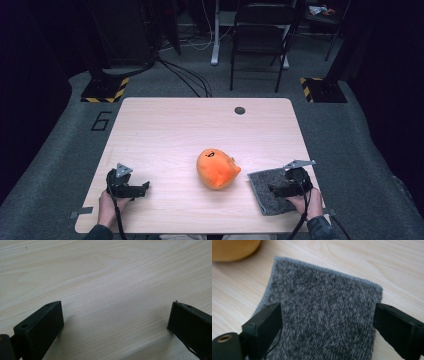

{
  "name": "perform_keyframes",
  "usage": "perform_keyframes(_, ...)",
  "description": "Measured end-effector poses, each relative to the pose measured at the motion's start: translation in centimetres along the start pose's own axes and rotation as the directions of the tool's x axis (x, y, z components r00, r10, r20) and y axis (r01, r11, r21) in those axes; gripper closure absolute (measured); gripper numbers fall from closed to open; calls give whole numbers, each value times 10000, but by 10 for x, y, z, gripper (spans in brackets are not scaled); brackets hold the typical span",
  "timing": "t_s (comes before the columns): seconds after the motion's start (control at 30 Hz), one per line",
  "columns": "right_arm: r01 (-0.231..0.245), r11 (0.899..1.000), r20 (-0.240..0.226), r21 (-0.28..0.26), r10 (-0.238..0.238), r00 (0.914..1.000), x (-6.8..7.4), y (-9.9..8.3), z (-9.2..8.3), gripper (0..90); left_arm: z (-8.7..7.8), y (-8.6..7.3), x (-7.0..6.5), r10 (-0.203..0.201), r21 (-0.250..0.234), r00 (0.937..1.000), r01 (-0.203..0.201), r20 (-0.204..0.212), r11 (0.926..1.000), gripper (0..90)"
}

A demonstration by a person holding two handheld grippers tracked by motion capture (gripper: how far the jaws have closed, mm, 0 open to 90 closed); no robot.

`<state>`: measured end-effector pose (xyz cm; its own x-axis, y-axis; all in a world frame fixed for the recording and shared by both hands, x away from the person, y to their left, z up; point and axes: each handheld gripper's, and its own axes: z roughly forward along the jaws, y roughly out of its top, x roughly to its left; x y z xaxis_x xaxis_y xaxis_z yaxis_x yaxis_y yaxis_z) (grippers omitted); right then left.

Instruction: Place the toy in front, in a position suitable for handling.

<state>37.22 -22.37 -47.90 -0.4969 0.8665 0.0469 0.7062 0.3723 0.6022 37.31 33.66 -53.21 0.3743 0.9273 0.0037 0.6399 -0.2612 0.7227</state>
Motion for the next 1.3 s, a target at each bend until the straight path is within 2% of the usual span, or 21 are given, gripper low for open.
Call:
perform_keyframes(0.13,123,9985,104,534,-129,9999,1,-5,11,134,0,0,0,8,71,10000,-8,37,10000,0)
perform_keyframes(0.23,188,9972,141,727,-199,9997,2,-7,15,151,0,0,0,13,63,10000,-13,41,10000,0)
perform_keyframes(0.33,454,9929,309,1102,-491,9983,6,-9,21,193,-1,0,0,17,85,10000,-17,34,10000,0)
perform_keyframes(0.63,540,9921,308,1130,-578,9979,8,-9,20,354,0,0,0,15,71,10000,-15,43,10000,0)
perform_keyframes(0.67,576,9924,290,1083,-611,9977,7,-9,18,437,0,0,0,19,64,10000,-19,44,10000,0)
perform_keyframes(0.83,482,9940,330,978,-516,9981,5,-10,15,638,0,0,0,29,77,10000,-30,38,10000,0)
perform_keyframes(0.93,445,9953,273,856,-470,9985,6,-11,15,723,0,0,0,26,80,10000,-26,41,10000,0)
perform_keyframes(1.1,496,9943,398,944,-535,9978,9,-10,15,768,0,0,1,43,82,10000,-43,41,10000,0)
perform_keyframes(1.3,402,9950,267,915,-428,9987,6,-10,13,781,0,0,1,53,81,10000,-53,52,10000,0)
